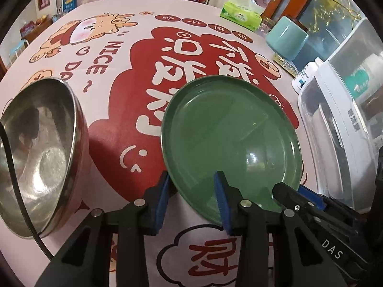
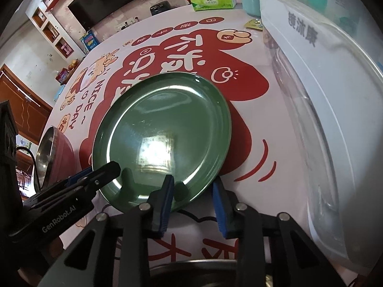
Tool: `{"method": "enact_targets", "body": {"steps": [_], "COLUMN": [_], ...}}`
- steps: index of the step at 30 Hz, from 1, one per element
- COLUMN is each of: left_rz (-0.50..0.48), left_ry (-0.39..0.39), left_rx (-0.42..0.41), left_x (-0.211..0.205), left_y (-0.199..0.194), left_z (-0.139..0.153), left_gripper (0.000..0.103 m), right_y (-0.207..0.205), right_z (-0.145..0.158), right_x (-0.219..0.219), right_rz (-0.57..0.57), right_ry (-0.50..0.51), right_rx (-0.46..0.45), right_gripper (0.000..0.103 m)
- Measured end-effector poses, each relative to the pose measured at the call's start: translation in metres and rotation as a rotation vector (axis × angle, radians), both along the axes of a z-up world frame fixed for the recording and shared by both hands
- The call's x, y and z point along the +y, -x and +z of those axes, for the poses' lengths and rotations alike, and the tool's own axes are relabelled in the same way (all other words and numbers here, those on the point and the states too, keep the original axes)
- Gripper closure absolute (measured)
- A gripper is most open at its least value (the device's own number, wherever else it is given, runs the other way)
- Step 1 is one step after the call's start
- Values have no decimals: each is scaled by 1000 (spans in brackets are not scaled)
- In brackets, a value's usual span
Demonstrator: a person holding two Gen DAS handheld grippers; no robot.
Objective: Organize plates and bowls
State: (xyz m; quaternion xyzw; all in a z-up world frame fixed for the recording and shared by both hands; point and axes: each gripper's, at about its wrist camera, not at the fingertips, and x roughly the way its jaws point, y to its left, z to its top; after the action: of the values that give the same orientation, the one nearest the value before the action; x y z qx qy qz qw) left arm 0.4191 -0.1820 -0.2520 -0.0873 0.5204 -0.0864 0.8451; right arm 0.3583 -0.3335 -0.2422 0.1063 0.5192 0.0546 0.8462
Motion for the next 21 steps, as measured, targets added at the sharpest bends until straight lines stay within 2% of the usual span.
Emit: {"method": "enact_targets", "body": {"steps": [3, 8, 21], "left_rz": [-7, -8, 24], "left_ry": [-15, -25, -21], "left_rx": [-13, -18, -18], "left_x": [-1, 2, 10], "left_y": [0, 0, 6], "left_z": [0, -1, 3], "left_gripper": [70, 77, 77], "right_y": [0, 0, 5], "right_z": [0, -1, 6], "right_x": [-1, 0, 0], "right_rz": [0, 0, -1], "right_ry": [13, 18, -38], "right_rx": [-8, -14, -24], "right_gripper": [78, 79, 82]}}
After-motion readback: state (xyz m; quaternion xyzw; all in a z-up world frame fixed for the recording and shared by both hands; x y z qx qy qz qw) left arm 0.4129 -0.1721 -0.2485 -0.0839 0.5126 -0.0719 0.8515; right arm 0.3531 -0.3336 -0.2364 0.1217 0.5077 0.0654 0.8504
